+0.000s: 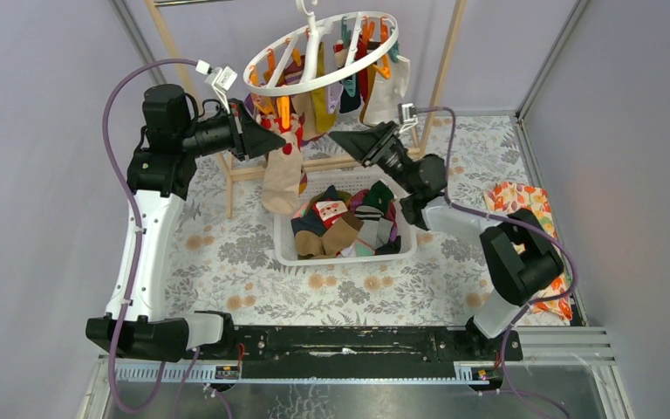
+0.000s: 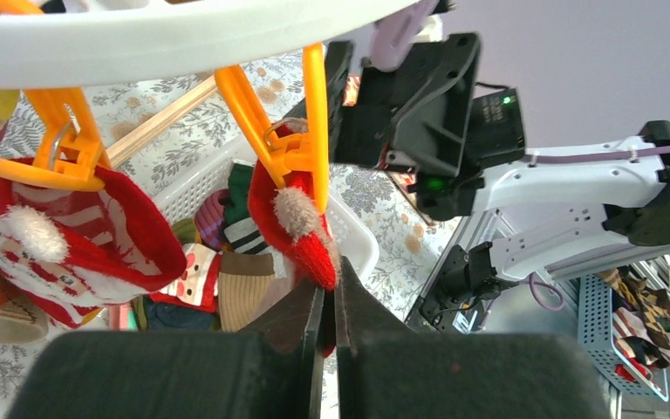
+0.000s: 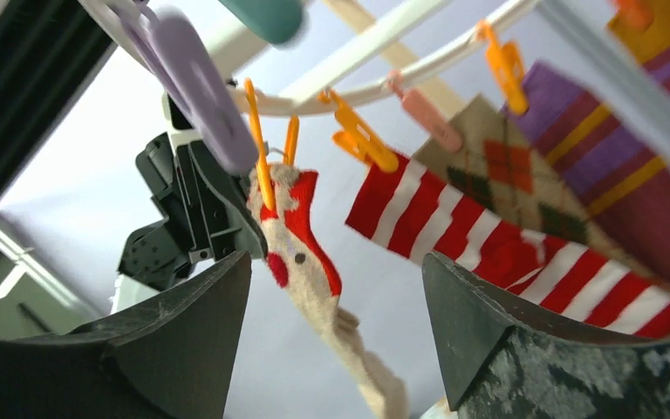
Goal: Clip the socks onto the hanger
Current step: Clamp the sock onto the hanger, then open the clamp at the hanger.
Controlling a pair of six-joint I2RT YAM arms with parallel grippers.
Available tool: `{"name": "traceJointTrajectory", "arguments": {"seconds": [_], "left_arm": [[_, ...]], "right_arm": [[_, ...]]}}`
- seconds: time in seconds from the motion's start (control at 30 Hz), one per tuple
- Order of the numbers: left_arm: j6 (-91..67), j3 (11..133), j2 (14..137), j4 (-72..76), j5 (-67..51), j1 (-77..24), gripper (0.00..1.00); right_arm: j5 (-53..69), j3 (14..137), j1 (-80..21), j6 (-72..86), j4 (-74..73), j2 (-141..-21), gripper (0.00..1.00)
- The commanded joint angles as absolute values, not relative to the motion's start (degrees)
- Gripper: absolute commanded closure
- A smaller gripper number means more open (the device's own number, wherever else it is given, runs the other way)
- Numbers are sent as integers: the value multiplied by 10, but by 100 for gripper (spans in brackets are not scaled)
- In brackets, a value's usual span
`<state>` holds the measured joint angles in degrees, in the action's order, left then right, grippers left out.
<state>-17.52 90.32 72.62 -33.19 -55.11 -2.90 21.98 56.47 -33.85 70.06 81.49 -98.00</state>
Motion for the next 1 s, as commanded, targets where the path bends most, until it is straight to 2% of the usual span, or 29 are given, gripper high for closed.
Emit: {"name": "traceJointTrajectory", "arguments": {"seconds": [0.0, 0.17, 0.37, 0.57, 0.77, 0.97], "left_arm": [[-154, 928, 719, -332, -538, -25, 93], [-160, 937, 720, -338, -538, -25, 93], [-148, 945, 717, -358, -532, -25, 93], [-142, 948, 716, -366, -532, -24, 93], [-138, 956, 718, -374, -532, -20, 93], [-133, 959, 716, -384, -530, -16, 93]], "right_arm": [[222, 567, -318, 598, 772, -916, 22], [232, 624, -319, 567, 756, -921, 24], [260, 700, -319, 631, 816, -979, 28], [260, 723, -320, 656, 851, -1006, 31], [256, 727, -319, 688, 905, -1020, 45], [255, 725, -319, 703, 934, -1015, 44]]}}
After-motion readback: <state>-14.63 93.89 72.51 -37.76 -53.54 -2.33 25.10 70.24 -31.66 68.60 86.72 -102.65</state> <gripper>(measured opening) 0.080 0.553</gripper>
